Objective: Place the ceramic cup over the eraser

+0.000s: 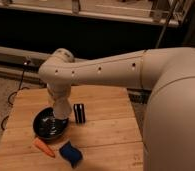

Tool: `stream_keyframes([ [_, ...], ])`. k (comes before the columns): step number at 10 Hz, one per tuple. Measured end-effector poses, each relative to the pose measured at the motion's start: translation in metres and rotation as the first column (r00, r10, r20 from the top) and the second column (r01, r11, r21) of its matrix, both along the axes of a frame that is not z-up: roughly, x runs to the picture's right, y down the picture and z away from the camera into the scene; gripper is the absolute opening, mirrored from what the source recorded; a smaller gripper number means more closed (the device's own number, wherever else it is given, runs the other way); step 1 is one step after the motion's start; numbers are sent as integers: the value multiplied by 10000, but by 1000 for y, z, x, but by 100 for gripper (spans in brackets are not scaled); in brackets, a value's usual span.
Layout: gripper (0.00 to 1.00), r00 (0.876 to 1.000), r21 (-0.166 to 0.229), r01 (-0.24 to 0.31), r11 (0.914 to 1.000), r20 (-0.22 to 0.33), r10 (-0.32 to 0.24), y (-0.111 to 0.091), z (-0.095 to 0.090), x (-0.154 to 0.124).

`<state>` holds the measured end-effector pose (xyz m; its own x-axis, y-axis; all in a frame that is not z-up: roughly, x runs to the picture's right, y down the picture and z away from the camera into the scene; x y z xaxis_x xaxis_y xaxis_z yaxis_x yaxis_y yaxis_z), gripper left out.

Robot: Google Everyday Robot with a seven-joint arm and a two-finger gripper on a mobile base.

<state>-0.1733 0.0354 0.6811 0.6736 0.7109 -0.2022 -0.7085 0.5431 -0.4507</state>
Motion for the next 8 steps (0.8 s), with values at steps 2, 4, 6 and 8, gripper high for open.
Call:
stream_keyframes([
  [2,0,9996,266,-29,9996,-298,37,-29,-13,20],
  [4,0,9978,360,-68,9993,-655,91,-46,-20,38],
  [6,0,9949,120,76,9999,-1010,-64,-43,-17,46],
  [8,0,9923,-157,125,9998,-1233,-143,-31,-8,49],
])
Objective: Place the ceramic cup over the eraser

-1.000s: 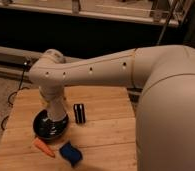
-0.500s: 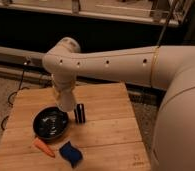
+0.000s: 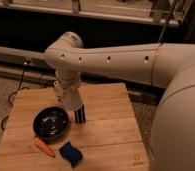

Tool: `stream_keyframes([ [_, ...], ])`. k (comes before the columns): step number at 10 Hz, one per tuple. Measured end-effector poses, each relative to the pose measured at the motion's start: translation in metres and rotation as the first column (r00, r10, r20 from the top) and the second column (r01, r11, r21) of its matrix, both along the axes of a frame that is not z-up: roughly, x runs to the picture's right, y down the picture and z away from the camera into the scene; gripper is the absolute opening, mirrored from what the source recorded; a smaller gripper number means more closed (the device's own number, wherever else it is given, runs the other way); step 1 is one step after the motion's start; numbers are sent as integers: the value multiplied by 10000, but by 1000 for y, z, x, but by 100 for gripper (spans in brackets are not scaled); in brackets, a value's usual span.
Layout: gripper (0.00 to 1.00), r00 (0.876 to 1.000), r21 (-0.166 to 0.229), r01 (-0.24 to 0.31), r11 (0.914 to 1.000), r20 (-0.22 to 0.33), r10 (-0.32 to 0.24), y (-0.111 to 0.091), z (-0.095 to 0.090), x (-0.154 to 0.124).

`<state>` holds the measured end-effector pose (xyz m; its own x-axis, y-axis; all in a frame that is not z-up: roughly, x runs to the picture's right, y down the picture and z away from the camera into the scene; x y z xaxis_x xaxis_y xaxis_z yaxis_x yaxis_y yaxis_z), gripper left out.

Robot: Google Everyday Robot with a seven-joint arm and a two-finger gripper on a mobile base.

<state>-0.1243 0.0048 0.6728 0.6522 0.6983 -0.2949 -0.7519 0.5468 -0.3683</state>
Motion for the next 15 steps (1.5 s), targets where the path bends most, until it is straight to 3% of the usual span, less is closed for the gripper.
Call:
stream_keyframes([
  [3,0,9997,-133,-146,9998,-222,143,14,12,5],
  [7,0,9980,110,-259,9996,-582,265,21,19,21],
  [9,0,9976,105,-589,9982,-359,592,27,24,19],
  [10,0,9941,90,-1085,9941,46,1085,29,28,11],
  [13,0,9718,-89,-2123,9772,1027,2121,30,45,-11],
  [15,0,9718,-296,-1999,9794,1215,2021,36,55,-18],
])
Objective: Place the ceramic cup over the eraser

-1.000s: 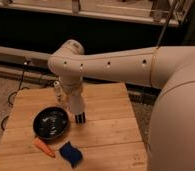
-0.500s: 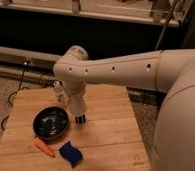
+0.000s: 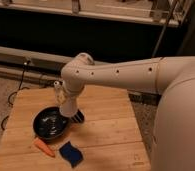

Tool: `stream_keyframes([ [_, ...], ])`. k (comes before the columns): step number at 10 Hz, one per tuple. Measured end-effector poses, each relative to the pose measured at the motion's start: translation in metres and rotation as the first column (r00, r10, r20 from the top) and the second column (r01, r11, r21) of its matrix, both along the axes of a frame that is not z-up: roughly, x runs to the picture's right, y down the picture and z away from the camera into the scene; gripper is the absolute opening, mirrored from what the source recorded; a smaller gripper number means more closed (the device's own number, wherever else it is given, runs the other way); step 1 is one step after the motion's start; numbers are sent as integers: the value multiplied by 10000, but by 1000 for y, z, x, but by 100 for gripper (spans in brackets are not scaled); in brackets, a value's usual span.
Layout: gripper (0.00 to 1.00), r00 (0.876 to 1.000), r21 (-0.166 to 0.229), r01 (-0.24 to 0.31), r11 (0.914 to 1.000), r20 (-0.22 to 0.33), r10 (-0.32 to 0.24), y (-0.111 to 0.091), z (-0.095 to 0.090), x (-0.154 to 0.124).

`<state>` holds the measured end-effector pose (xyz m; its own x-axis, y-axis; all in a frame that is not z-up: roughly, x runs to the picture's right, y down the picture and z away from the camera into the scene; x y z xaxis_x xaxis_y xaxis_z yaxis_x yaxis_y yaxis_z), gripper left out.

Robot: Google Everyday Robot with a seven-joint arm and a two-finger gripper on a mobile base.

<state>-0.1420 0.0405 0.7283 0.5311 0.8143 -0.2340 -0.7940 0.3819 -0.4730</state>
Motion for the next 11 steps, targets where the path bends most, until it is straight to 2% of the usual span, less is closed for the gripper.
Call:
stream_keyframes([
  [2,0,9966,-352,736,9967,-355,-749,10,7,8],
  [4,0,9827,-726,1570,9849,-880,-1631,12,6,12],
  [5,0,9709,-902,1943,9768,-1245,-2046,9,3,17],
  [7,0,9583,-987,2219,9701,-1617,-2357,1,1,19],
  [8,0,9585,-922,2202,9711,-1643,-2330,-4,1,13],
  [9,0,9639,-815,2003,9763,-1623,-2112,-8,3,7],
  [10,0,9723,-686,1689,9832,-1521,-1776,-11,7,0],
  [11,0,9856,-517,1187,9916,-1149,-1239,-9,11,-16],
])
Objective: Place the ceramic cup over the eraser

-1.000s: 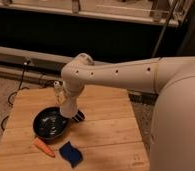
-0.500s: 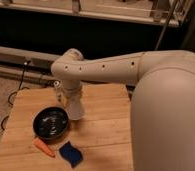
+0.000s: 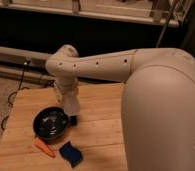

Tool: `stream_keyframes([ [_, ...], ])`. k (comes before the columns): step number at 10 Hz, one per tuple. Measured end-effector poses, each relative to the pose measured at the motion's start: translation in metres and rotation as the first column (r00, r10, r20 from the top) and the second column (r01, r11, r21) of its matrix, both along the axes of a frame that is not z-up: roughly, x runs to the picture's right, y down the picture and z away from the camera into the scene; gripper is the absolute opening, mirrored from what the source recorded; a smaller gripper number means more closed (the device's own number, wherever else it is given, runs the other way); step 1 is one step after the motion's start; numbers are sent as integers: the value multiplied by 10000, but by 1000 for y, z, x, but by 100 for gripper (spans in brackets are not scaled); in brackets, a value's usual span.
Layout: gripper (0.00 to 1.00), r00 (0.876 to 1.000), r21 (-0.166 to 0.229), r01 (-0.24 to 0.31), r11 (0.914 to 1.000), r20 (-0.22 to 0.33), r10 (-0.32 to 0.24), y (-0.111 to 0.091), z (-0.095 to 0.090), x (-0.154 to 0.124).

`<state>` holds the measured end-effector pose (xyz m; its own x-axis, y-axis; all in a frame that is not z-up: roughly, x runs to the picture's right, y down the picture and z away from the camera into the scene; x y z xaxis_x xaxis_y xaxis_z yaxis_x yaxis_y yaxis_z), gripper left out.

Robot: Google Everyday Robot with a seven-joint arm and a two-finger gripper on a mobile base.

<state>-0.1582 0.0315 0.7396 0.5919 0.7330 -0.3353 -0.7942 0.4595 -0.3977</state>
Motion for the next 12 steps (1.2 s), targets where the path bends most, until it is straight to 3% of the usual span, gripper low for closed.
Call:
stream_keyframes([
  [3,0,9934,-241,-886,9958,712,902,34,8,-27],
  [6,0,9944,-588,-844,9947,584,879,77,11,-16],
  [10,0,9975,-266,-674,9974,-210,669,77,-7,32],
  [12,0,9973,-166,-688,9975,-281,683,76,-13,35],
])
